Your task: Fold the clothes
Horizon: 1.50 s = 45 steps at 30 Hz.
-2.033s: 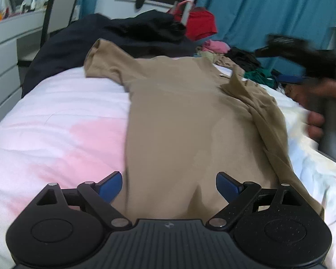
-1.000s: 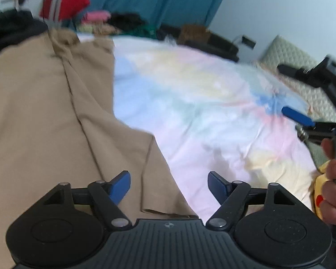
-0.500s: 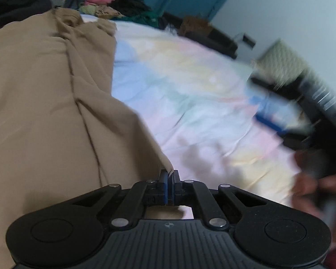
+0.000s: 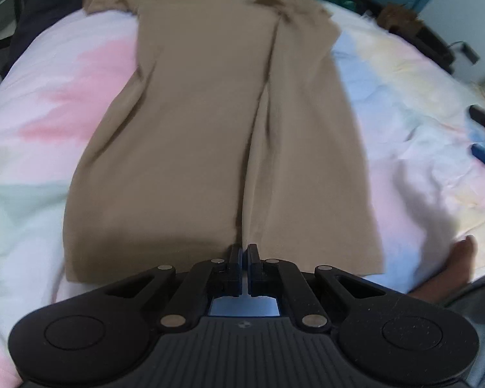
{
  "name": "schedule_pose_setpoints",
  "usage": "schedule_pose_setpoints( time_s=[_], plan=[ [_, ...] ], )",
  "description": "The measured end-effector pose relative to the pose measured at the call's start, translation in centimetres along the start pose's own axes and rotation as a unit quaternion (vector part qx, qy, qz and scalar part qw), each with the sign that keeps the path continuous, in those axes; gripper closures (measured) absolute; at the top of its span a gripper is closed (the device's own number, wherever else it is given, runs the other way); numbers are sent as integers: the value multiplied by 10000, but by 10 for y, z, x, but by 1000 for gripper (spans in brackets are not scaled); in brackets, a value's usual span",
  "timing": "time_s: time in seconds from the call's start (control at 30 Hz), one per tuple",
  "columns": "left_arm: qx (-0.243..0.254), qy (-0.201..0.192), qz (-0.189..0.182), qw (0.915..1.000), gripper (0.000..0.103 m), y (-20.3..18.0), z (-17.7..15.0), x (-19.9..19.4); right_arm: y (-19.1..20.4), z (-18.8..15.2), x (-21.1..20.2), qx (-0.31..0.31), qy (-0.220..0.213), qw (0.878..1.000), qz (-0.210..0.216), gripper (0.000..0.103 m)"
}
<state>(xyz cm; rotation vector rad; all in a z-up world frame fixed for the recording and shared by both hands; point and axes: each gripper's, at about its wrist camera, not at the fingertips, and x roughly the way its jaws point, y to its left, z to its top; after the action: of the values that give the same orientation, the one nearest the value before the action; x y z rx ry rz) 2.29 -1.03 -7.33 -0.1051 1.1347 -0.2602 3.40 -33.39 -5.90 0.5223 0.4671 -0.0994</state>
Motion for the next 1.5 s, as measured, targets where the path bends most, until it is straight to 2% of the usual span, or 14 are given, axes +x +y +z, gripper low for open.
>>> schedule_pose_setpoints(
  time_s=[0.1,0.17,0.23,0.33,0.43,0.53,0.67,0.77,0.87,1.0,1.13,1.23,1.37,1.5],
  plan=[
    [268,-345,4,9990,96,-8,2,-12,4,-3,-2,-135,-4,9999,-37,18],
    [398,-574,4,9976,85,-13,3,-21,9,-3,-5,-200,-61,9998,-10,18],
    [520,-778,47,9956,64,-23,4,-26,14,-2,-9,-261,-161,9995,77,18],
    [660,-1179,79,9908,48,-40,12,-40,18,0,-6,-328,-200,9991,171,18],
    [628,-1657,124,9841,32,-58,40,-51,21,5,2,-351,-142,9990,244,18],
    [590,-2142,-31,9750,21,-70,78,-58,24,9,10,-375,-84,9988,316,18],
    [785,-2758,-20,9580,20,-83,114,-49,28,15,21,-407,-6,9983,413,18],
    [771,-2987,55,9512,20,-77,128,-31,39,32,47,-444,124,9973,563,18],
    [556,-2878,-91,9560,19,-58,134,-13,55,59,87,-491,307,9953,771,25],
    [397,-2785,233,9593,20,-31,146,4,100,92,174,-997,378,9901,916,27],
    [290,-2791,443,9588,20,-4,155,22,140,115,278,-607,714,9897,1083,27],
    [153,-2698,525,9613,20,20,162,38,165,120,347,-610,734,9923,789,29],
    [-144,-2595,293,9652,20,54,162,52,173,111,421,-550,1089,9924,-160,27],
    [-417,-2559,116,9657,20,75,164,60,182,103,438,-438,1173,9921,90,27]
  ],
)
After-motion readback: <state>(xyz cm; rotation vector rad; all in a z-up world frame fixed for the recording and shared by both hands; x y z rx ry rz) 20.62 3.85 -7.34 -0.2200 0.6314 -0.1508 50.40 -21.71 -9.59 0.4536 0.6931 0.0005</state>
